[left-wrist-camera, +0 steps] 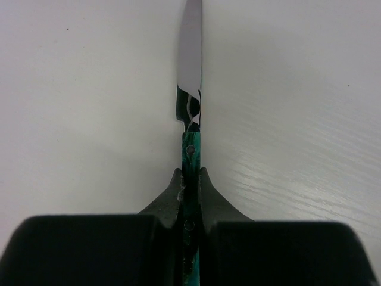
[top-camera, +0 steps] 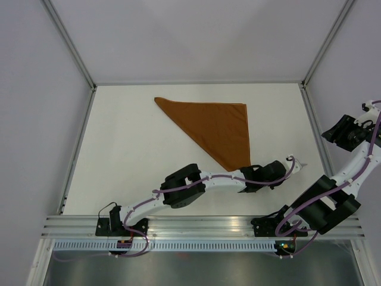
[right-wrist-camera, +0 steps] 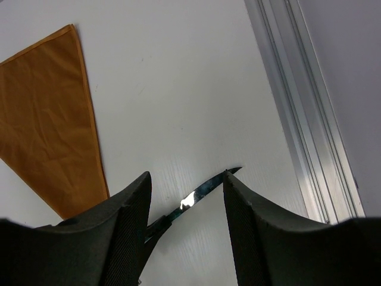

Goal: Fold the napkin, place the utensils inside, and roll it up
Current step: Grab a utensil with the left arm, then place the utensil onto the napkin

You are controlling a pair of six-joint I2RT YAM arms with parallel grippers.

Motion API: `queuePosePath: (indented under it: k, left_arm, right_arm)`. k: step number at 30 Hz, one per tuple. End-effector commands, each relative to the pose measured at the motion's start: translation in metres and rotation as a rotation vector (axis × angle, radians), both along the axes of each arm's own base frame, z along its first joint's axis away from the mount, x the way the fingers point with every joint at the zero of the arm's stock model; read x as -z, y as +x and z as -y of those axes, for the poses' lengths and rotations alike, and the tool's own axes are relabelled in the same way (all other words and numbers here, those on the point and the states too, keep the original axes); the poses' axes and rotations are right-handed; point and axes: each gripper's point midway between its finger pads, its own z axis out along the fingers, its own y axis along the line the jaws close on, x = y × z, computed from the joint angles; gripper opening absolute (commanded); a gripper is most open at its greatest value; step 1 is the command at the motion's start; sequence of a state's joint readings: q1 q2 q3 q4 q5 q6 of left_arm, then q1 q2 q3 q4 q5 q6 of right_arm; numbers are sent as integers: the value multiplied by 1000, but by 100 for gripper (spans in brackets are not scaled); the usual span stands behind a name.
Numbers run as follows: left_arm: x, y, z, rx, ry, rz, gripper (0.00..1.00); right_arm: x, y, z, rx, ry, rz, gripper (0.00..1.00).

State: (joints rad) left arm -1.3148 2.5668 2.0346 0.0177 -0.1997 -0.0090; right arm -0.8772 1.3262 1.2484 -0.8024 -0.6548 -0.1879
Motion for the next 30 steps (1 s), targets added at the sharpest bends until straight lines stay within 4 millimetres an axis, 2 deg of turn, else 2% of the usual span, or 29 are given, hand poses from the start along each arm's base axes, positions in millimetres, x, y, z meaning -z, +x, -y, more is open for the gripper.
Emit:
queuePosePath:
  k: [1,7,14,16,17,20,25,26,27,28,29,30]
  left_arm:
    - [-71,4,12,32,-108,40,2]
    - [-118,4,15,45,-193,53,2]
    - [-154,8,11,22,-263,38,2]
    - [-159,16,4,-20,-272,29,2]
    - [-168,22,-2,-56,-284,36,2]
    - [-171,34,-18,-149,-297,6,2]
    - [-183,71,-70,-450,-356,-55,2]
    - [-177,82,-85,-526,-349,-51,2]
    - [-172,84,-94,-576,-350,-80,2]
    - [-179,89,-104,-621,-368,-83,2]
    - [-171,96,-120,-690,-348,-69,2]
    - [-177,99,-129,-738,-376,-85,2]
  right_arm:
    - [-11,-1,-3,-8,-21,35,57]
    - [-10,-1,-2,-5,-26,40,57]
    - [-9,-1,0,-7,-42,38,57]
    - [-11,1,0,-9,-46,46,57]
    - [-12,1,1,-10,-48,47,57]
    - [-13,4,3,-19,-53,51,57]
    - [-14,12,8,-50,-43,58,57]
    - [-11,13,9,-59,-38,51,57]
    - [-14,15,9,-67,-39,57,57]
    - [-13,16,8,-78,-39,56,57]
    - [-12,18,8,-88,-41,52,57]
    - [-12,21,5,-102,-50,46,57]
